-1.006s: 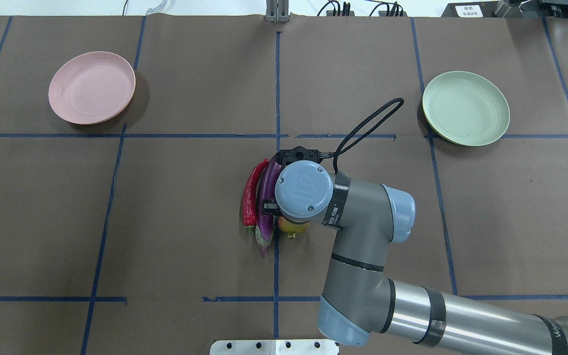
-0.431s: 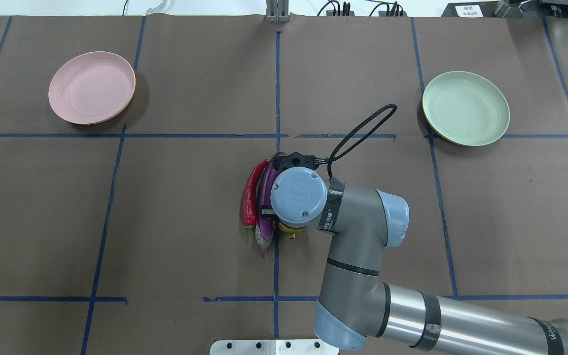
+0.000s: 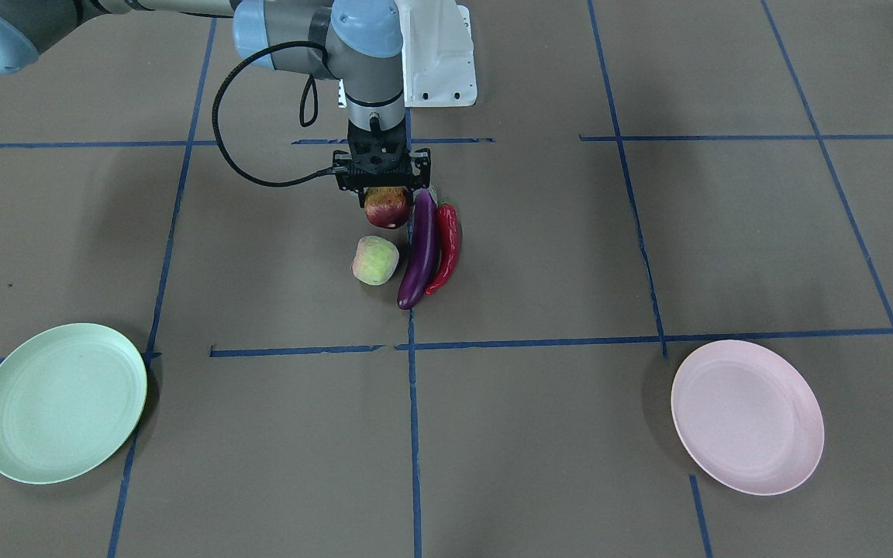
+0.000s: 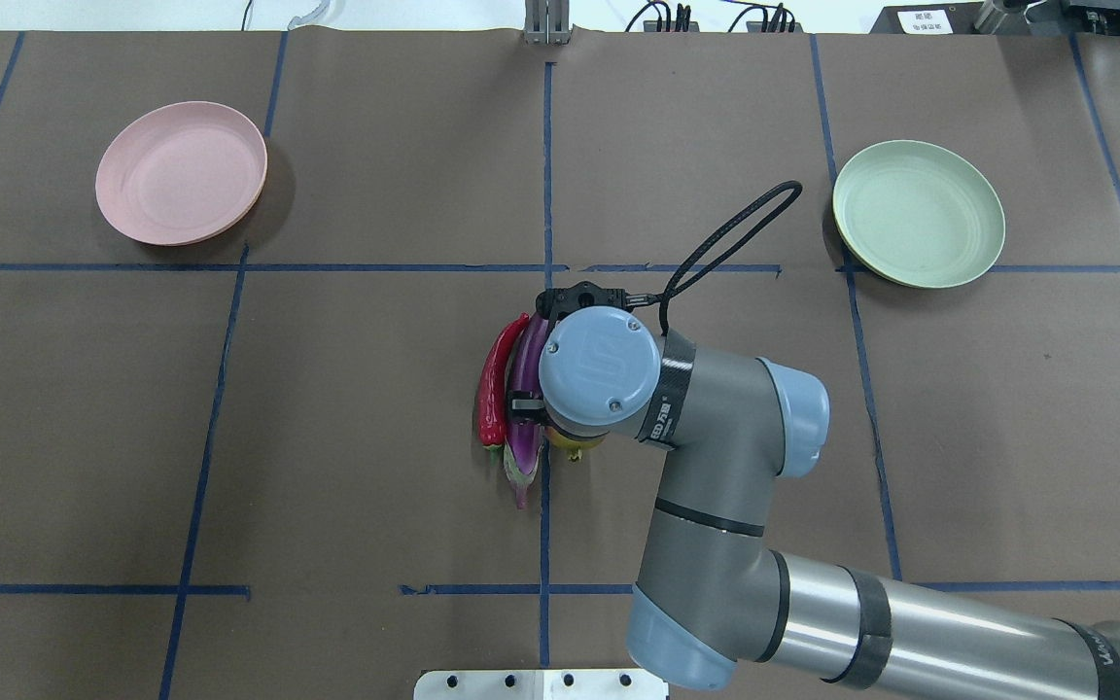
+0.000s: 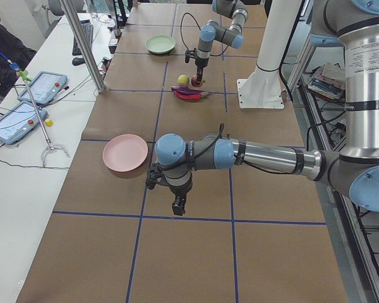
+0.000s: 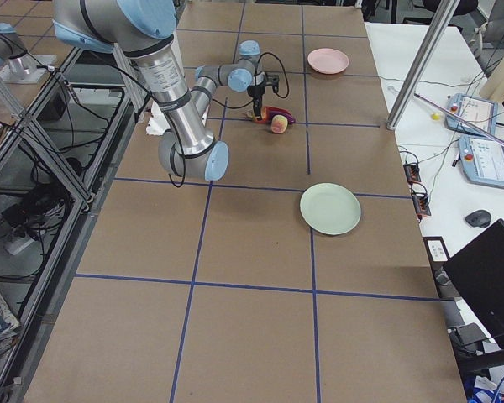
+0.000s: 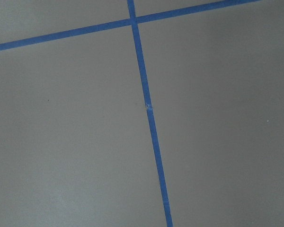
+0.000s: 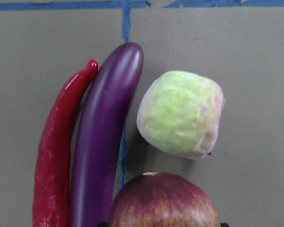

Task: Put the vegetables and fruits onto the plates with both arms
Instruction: 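Lower the right gripper and grasp the red apple, then carry the red apple to the green plate and release it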

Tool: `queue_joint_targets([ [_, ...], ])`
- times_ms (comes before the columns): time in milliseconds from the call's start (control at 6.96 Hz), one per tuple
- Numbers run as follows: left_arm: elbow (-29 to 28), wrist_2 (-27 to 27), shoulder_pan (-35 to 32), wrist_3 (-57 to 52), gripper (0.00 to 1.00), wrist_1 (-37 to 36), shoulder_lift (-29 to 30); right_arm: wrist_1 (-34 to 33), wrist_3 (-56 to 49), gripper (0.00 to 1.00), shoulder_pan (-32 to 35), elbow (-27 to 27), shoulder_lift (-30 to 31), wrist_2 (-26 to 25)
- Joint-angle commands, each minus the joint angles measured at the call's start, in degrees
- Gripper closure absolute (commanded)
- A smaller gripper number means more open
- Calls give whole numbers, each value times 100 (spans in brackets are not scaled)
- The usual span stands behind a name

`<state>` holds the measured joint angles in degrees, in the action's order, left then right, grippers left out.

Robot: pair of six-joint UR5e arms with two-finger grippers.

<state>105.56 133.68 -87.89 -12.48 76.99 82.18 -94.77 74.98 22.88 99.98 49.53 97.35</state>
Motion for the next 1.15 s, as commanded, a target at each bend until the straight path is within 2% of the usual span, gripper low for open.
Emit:
queue_joint_targets([
  [0,9,9,9,0,0,0,0,-437,-410,98,757,470,56,658],
  [287,0,9,9,0,0,0,0,-358,-1857,98,1820,374,459,1231],
  [431,-9,9,17,0,0,0,0,-340,-2673,98,2365,165,679,1730],
  [575,-9,9,18,0,0,0,0,8,-3247,98,2823,-255,777,2135],
  [862,0,9,18,-9,0,0,0,1498,-4363,98,3509,-1510,1224,2585],
  [1006,9,9,18,-9,0,0,0,1975,-4978,97,3852,-2082,1365,2648],
])
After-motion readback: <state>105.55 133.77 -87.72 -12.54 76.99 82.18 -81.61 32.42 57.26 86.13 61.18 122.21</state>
